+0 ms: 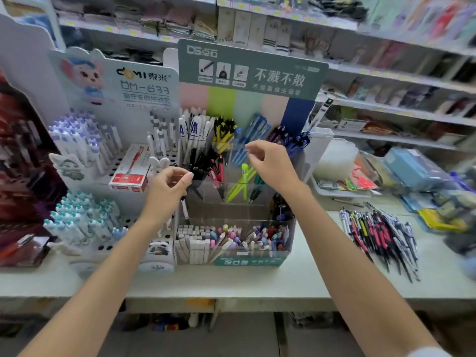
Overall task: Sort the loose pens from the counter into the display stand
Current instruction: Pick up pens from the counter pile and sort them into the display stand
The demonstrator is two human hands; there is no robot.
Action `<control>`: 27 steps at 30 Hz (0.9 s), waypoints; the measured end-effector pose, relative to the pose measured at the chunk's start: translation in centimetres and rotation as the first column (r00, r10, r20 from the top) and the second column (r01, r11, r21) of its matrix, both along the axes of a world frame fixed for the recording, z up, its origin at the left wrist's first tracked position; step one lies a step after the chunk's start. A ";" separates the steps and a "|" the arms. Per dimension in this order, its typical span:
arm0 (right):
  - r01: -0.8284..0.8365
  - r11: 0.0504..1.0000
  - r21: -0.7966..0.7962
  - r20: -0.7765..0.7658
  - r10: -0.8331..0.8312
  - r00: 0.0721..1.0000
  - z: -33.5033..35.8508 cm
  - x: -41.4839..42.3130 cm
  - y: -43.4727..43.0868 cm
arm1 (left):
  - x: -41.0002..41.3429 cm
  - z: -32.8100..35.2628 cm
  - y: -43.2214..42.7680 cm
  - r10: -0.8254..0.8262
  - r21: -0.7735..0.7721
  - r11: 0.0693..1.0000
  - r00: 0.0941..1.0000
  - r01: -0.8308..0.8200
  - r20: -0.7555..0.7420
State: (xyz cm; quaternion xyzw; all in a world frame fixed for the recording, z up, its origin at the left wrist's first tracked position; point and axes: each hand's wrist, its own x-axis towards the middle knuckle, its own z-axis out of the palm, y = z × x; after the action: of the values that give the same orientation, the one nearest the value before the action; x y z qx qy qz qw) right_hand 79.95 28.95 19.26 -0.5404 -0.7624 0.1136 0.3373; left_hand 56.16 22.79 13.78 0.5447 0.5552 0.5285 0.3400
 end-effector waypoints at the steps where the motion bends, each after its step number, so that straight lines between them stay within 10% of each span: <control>1: 0.045 0.999 0.004 -0.043 -0.044 0.998 -0.2 1.3 -0.5 | 0.9 0.1 0.0 -0.035 0.002 0.999 0.999 0.035 -0.014; 6: 0.301 0.953 -0.042 -0.126 -0.304 0.944 -2.7 10.3 -4.5 | 8.1 -0.9 0.5 -0.244 -0.049 0.970 0.961 0.240 -0.133; 15: 0.423 0.666 -0.614 0.227 -0.364 0.903 -9.9 32.4 -11.5 | 30.2 -5.5 0.5 -0.611 -0.321 0.789 0.721 0.524 -0.326; 27: 0.363 0.667 -0.650 0.107 -0.393 0.913 -17.0 52.6 -12.2 | 50.5 -17.8 1.0 -0.467 -0.599 0.779 0.810 0.186 -0.355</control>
State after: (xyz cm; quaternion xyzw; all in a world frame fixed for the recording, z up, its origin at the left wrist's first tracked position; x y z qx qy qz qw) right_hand 132.53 16.71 2.26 -0.7673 -0.5370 0.3133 0.1576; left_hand 106.69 23.80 -4.04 0.6323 0.6401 0.1276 0.4174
